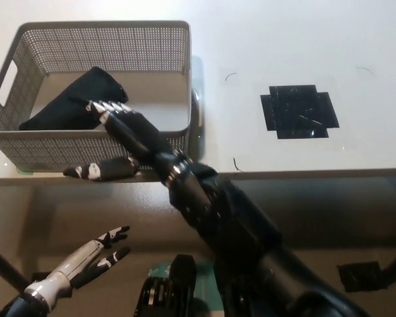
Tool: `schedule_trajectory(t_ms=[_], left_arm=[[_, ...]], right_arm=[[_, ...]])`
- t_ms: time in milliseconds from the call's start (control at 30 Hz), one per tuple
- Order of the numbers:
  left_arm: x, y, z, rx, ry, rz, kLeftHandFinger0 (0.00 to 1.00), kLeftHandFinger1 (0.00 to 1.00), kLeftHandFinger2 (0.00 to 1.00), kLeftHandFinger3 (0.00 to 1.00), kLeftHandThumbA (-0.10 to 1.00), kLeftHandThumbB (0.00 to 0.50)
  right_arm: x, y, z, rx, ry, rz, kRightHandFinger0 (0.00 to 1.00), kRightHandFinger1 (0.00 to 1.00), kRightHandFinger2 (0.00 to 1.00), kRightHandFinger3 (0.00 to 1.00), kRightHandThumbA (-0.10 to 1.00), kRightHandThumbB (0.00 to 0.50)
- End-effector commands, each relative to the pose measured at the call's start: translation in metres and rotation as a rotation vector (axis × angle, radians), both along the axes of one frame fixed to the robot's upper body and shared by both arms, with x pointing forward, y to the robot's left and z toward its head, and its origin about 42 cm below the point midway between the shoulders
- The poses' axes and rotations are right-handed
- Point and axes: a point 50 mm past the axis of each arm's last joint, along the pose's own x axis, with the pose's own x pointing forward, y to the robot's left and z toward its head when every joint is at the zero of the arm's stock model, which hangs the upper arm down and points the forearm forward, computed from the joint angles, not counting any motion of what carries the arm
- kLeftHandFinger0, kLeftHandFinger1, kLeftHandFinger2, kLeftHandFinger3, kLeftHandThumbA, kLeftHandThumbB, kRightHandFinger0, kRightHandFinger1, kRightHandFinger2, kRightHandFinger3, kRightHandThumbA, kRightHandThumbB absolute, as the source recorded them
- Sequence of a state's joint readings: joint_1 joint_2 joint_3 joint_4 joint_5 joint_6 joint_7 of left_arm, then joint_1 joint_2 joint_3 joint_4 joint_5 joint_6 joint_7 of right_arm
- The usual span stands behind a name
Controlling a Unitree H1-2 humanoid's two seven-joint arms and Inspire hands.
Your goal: Use the right hand to pick up the pencil case on the right hand side and put it into a grey container on the left side
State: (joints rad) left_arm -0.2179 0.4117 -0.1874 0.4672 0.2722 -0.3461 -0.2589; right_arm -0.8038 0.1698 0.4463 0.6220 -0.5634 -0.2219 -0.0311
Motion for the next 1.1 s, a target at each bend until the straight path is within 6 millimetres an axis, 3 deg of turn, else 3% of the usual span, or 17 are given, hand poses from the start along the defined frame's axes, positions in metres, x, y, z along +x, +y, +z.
schedule_trajectory(t_ms=[0, 67, 167, 200, 267, 300, 333, 467, 733, 833, 900, 1067], left_arm=[[-0.007, 0.024, 0.004, 0.057, -0.029, 0.007, 1.00, 0.99, 0.99, 1.00, 1.00, 0.356], [-0.011, 0.024, 0.000, 0.051, -0.023, 0.011, 1.00, 1.00, 0.99, 1.00, 1.00, 0.346], [-0.014, 0.024, -0.006, 0.035, -0.001, 0.026, 1.00, 1.00, 0.98, 1.00, 1.00, 0.370], [-0.014, 0.023, -0.008, 0.033, 0.005, 0.029, 1.00, 1.00, 0.97, 1.00, 1.00, 0.343], [-0.018, 0.022, -0.011, 0.023, 0.016, 0.038, 1.00, 1.00, 0.96, 1.00, 1.00, 0.339], [-0.018, 0.022, -0.012, 0.023, 0.016, 0.044, 1.00, 1.00, 0.96, 1.00, 1.00, 0.348], [-0.019, 0.021, -0.014, 0.024, 0.020, 0.047, 1.00, 1.00, 0.96, 1.00, 1.00, 0.350], [-0.019, 0.023, -0.015, 0.025, 0.027, 0.054, 1.00, 1.00, 0.96, 1.00, 1.00, 0.377], [-0.018, 0.025, -0.017, 0.012, 0.031, 0.071, 1.00, 0.99, 0.94, 1.00, 1.00, 0.381], [-0.019, 0.026, -0.017, 0.014, 0.027, 0.073, 1.00, 1.00, 0.96, 1.00, 1.00, 0.368], [-0.019, 0.027, -0.018, 0.010, 0.038, 0.087, 1.00, 1.00, 0.96, 1.00, 1.00, 0.385], [-0.020, 0.027, -0.022, -0.004, 0.033, 0.099, 1.00, 1.00, 0.96, 1.00, 1.00, 0.384]], right_arm=[[-0.159, -0.123, 0.107, 0.406, -0.416, 0.175, 1.00, 1.00, 1.00, 1.00, 1.00, 0.481], [-0.170, -0.137, 0.104, 0.409, -0.408, 0.186, 1.00, 1.00, 1.00, 1.00, 1.00, 0.473], [-0.179, -0.149, 0.107, 0.418, -0.428, 0.178, 1.00, 1.00, 1.00, 1.00, 1.00, 0.488], [-0.185, -0.157, 0.113, 0.416, -0.466, 0.170, 1.00, 1.00, 1.00, 1.00, 1.00, 0.488], [-0.193, -0.165, 0.122, 0.457, -0.483, 0.194, 1.00, 1.00, 1.00, 1.00, 1.00, 0.470], [-0.199, -0.167, 0.126, 0.500, -0.493, 0.189, 1.00, 1.00, 1.00, 1.00, 1.00, 0.499], [-0.204, -0.169, 0.128, 0.542, -0.511, 0.208, 1.00, 1.00, 1.00, 1.00, 1.00, 0.469], [-0.217, -0.185, 0.128, 0.556, -0.564, 0.217, 1.00, 1.00, 1.00, 1.00, 1.00, 0.500], [-0.234, -0.218, 0.075, 0.537, -0.394, 0.081, 1.00, 1.00, 1.00, 1.00, 1.00, 0.500], [-0.235, -0.233, 0.053, 0.497, -0.347, 0.017, 1.00, 1.00, 1.00, 1.00, 1.00, 0.473], [-0.237, -0.246, 0.036, 0.488, -0.264, -0.026, 1.00, 1.00, 1.00, 1.00, 1.00, 0.458], [-0.236, -0.269, 0.000, 0.451, -0.138, -0.195, 1.00, 1.00, 1.00, 1.00, 1.00, 0.500]])
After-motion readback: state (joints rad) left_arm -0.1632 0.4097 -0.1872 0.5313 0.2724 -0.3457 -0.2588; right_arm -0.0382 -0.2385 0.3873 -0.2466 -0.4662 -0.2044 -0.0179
